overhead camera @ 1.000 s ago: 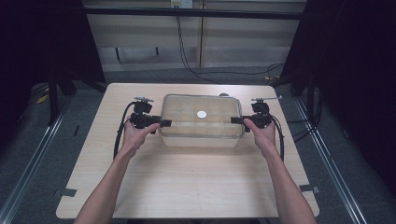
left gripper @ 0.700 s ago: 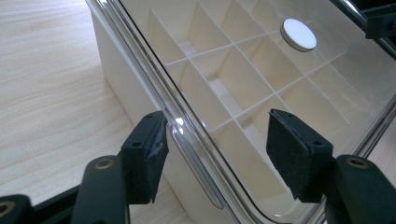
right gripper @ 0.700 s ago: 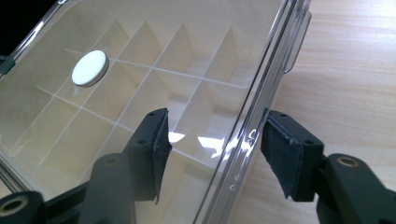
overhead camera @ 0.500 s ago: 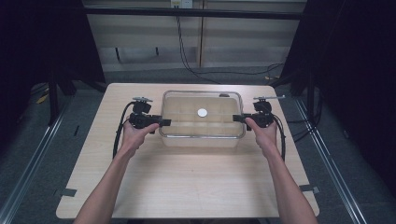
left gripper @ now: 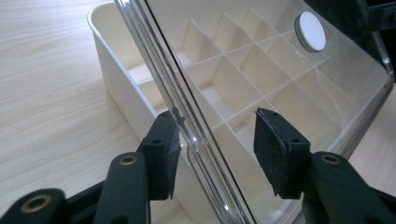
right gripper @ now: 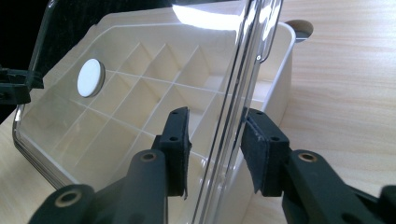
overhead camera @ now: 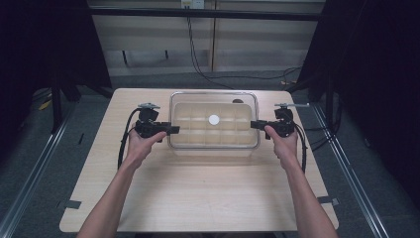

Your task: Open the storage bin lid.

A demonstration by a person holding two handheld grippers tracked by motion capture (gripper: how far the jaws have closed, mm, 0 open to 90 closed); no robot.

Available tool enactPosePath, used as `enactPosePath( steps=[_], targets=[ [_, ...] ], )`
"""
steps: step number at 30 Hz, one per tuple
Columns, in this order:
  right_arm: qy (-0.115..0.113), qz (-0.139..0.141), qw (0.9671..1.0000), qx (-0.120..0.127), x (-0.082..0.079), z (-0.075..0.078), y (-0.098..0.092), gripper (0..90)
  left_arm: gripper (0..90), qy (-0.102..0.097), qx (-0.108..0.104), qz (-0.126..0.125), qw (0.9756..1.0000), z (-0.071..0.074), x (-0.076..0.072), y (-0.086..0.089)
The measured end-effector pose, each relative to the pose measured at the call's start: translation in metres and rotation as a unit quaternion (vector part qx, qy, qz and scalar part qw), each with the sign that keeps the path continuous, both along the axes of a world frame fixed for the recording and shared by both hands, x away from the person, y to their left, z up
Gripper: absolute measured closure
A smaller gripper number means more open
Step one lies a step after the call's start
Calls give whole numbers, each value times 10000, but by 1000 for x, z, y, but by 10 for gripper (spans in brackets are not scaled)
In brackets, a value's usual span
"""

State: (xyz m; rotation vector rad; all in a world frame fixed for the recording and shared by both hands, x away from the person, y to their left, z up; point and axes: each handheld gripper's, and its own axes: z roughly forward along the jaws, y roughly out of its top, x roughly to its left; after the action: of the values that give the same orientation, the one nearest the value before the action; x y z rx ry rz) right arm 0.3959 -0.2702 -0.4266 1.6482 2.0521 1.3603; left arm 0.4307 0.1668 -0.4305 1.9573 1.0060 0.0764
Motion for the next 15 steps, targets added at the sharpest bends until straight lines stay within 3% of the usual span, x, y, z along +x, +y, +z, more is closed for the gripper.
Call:
enactPosePath(
  steps=[10,15],
  targets=[
    [-91,25,9998,164,-8,4,-3,688,617,-77,-195,94,9997,4,-8,6],
    [-116,41,9995,291,-13,6,-5,716,644,-126,-170,48,9998,6,-13,9]
  ],
)
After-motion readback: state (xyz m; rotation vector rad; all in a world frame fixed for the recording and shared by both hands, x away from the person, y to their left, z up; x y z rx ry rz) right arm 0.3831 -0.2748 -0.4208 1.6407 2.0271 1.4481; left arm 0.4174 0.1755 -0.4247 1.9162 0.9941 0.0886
